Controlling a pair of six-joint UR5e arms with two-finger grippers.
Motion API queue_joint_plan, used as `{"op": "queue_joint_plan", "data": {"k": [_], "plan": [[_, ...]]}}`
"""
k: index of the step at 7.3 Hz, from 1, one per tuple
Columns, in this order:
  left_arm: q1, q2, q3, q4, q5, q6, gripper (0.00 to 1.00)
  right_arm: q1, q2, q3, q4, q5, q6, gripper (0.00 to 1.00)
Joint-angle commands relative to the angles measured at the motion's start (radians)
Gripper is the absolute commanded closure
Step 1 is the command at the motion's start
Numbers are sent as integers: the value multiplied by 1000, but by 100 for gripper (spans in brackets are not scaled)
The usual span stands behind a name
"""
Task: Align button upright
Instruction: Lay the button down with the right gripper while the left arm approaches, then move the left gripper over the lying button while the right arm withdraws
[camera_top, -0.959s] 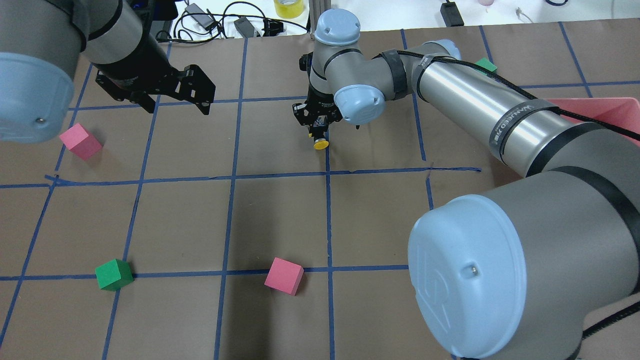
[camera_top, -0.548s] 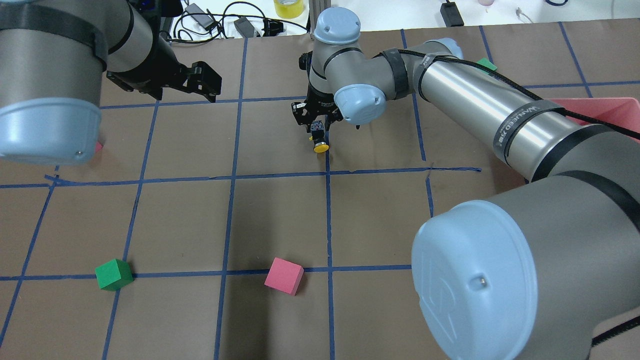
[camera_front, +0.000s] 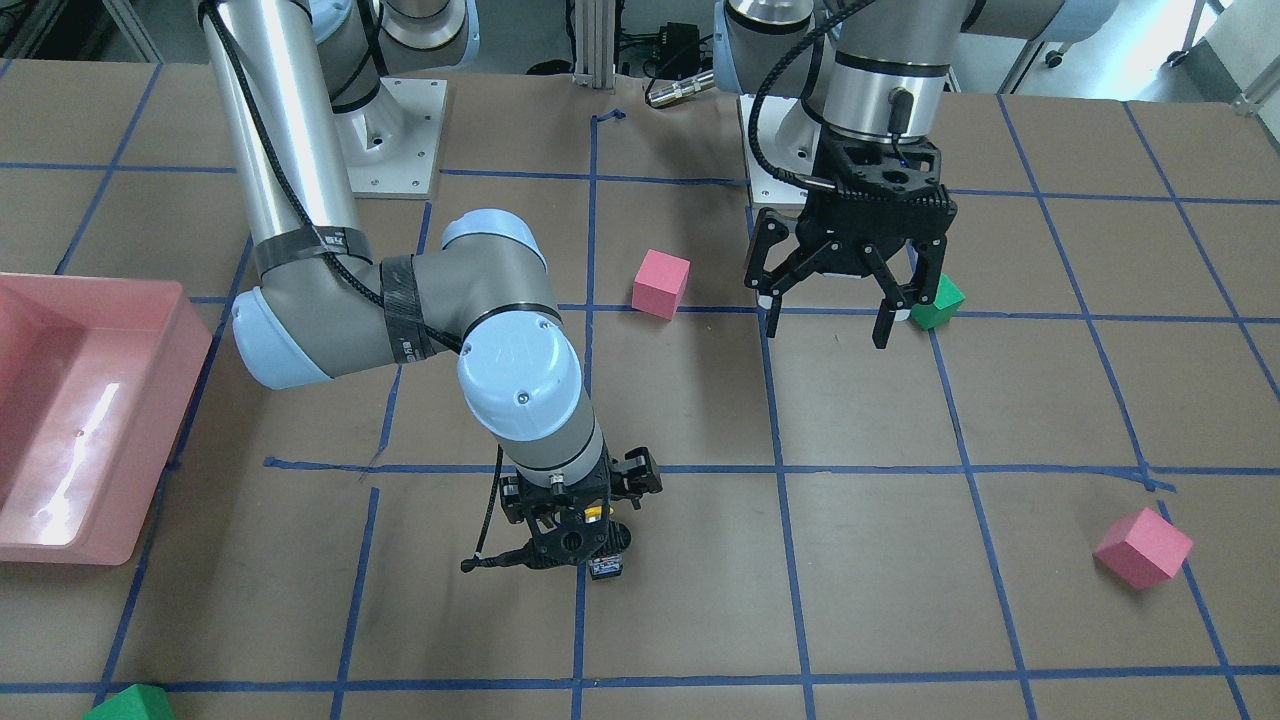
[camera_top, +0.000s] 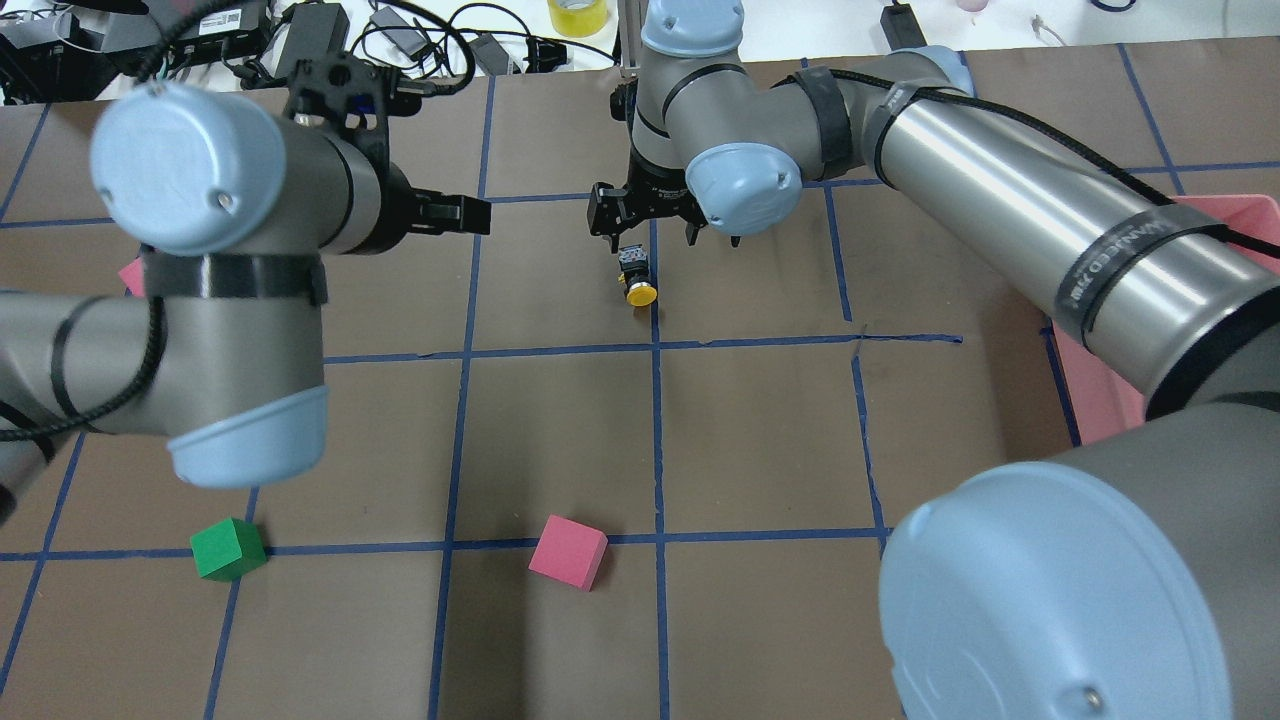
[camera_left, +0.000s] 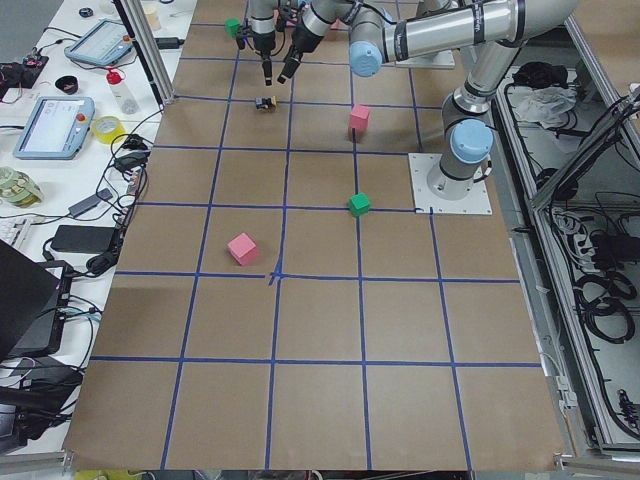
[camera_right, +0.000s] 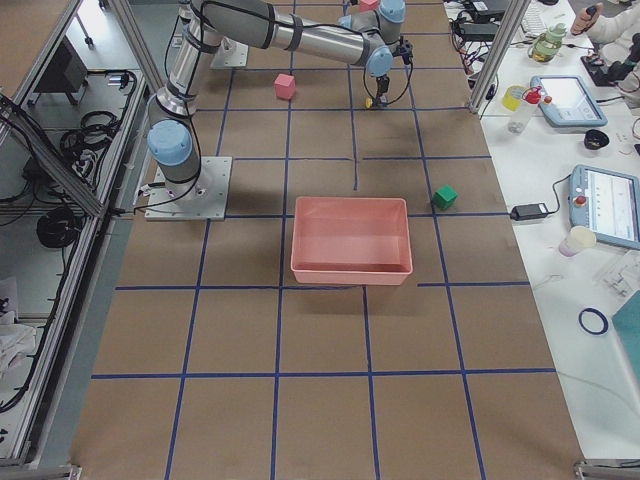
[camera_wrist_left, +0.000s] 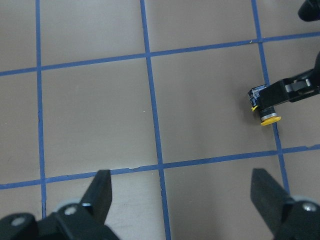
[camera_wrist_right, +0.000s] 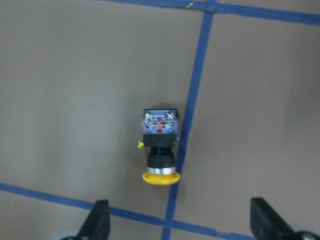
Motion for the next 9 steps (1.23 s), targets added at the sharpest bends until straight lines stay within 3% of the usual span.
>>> {"op": "queue_joint_plan", "data": {"k": [1, 2, 4, 6, 7, 8, 9], "plan": [[-28, -33, -197, 318, 11, -43, 0, -128, -148, 45, 141, -57, -170, 0], [-36, -65, -248, 418, 11, -78, 0, -224, -240, 80, 188, -54, -298, 0], [-36, -101, -172, 315, 2, -65, 0, -293, -348, 142, 233, -69, -411, 0], [-42, -113, -106, 92, -6, -65, 0, -293, -350, 136, 230, -66, -412, 0], [-42, -118, -106, 87, -6, -71, 0, -293, -359, 146, 239, -67, -397, 0], [-70, -137, -107, 97, 0, -95, 7, -293, -362, 146, 239, -54, -398, 0], [-115, -168, -106, 168, 11, -146, 8, -293, -362, 148, 236, -52, -401, 0]]}}
